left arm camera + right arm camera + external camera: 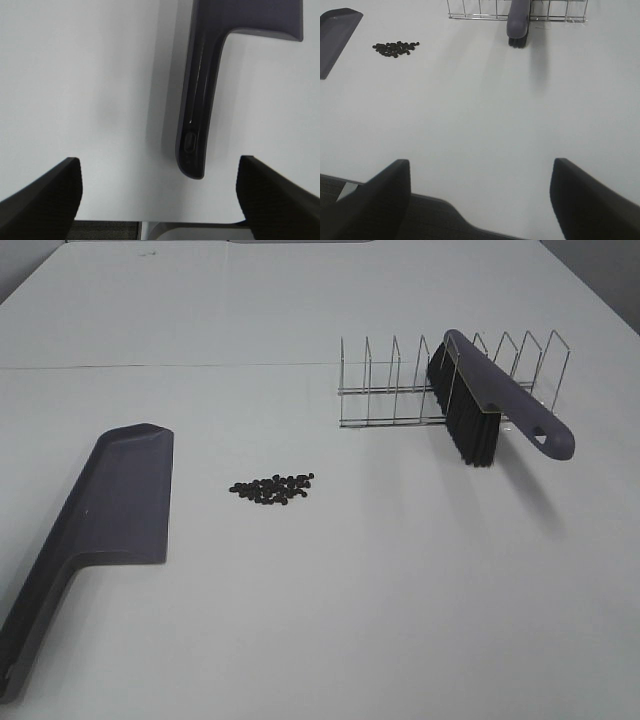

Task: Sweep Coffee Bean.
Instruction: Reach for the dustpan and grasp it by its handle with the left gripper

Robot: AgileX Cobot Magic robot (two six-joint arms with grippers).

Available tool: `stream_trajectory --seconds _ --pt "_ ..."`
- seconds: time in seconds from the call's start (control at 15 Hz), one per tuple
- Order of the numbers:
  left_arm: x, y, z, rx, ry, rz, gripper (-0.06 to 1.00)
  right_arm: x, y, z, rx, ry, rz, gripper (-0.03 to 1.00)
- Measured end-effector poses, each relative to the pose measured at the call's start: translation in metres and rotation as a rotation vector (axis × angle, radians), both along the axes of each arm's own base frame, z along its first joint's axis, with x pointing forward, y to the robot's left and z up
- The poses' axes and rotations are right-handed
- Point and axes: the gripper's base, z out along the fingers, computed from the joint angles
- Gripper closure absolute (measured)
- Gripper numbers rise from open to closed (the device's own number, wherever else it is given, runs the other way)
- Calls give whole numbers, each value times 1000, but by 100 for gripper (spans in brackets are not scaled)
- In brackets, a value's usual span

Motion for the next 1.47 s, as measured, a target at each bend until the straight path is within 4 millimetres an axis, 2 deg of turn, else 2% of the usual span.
stream_trajectory --seconds 0.27,0.4,0.47,0.67,1.0,1.27,1.4,1.47 --pt "36 -3 -29 -10 95 7 18 0 0 0 0 0 0 28" --pt "52 -22 -52 -2 127 -47 18 0 0 0 0 0 0 28" --pt "54 -25 -56 -4 123 -46 18 0 0 0 0 0 0 28" --pt "64 -36 -85 -2 159 -39 18 0 0 0 0 0 0 28" --pt "71 -37 -125 7 228 -20 18 0 0 0 0 0 0 28" --pt "74 -37 -129 10 223 -21 21 0 0 0 0 0 0 28" --pt "77 -37 -129 14 203 -24 33 0 0 0 0 0 0 28" --pt "77 -37 -130 14 198 -24 42 0 0 0 0 0 0 28"
